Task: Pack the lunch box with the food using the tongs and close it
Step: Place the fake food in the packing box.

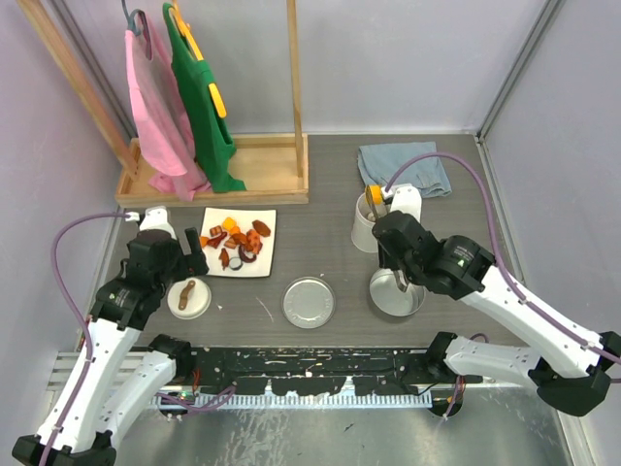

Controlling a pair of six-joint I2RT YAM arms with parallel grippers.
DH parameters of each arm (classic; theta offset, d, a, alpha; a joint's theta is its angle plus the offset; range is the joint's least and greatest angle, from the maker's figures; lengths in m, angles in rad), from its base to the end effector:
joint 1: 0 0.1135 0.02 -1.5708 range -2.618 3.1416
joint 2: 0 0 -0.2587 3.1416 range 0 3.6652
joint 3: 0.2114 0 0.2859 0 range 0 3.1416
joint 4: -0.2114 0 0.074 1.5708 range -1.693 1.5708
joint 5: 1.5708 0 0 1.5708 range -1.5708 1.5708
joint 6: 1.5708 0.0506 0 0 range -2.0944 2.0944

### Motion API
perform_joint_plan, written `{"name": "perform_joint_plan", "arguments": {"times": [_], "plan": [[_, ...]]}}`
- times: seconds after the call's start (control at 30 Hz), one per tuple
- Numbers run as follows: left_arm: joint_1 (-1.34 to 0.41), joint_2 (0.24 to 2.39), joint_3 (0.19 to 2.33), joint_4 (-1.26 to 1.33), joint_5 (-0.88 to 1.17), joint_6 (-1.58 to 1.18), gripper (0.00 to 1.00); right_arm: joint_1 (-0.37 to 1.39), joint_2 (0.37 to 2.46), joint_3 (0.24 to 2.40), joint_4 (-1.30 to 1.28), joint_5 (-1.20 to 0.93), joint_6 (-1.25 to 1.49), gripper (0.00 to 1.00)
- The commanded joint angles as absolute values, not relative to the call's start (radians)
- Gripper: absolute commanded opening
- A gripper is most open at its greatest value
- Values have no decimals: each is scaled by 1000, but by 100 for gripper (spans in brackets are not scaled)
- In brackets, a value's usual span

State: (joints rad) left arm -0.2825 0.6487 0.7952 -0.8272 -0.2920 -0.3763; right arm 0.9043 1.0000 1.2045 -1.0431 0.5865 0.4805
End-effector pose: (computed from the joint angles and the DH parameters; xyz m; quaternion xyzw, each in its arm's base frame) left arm 0.1739 -0.0353 0.2929 -0.1044 0.8891 -0.0135 0.4455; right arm 0.1576 0.1551 0.3603 -0.0868 0.8956 0.0110 0.4361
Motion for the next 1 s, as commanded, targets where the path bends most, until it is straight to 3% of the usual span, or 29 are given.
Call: {"name": "perform_joint_plan", "arguments": {"times": [0.0, 0.33, 0.63, 0.77, 0.97], "plan": [[-286, 634, 796, -788, -301, -368, 98, 900, 987, 1202, -1038, 640, 514, 37], [-285, 561, 779, -855, -306, -446, 98, 869, 1063, 1181, -1042, 649, 530, 46], [-286, 498, 671, -724, -168, -418, 98, 861, 1131, 1358, -1103, 613, 636, 49], [-287, 488, 620, -646, -113, -368, 98, 861, 1103, 1397, -1079, 532, 650, 49], [-286, 452, 602, -666, -186, -402, 98, 861, 1108, 1407, -963, 342, 654, 49]]}}
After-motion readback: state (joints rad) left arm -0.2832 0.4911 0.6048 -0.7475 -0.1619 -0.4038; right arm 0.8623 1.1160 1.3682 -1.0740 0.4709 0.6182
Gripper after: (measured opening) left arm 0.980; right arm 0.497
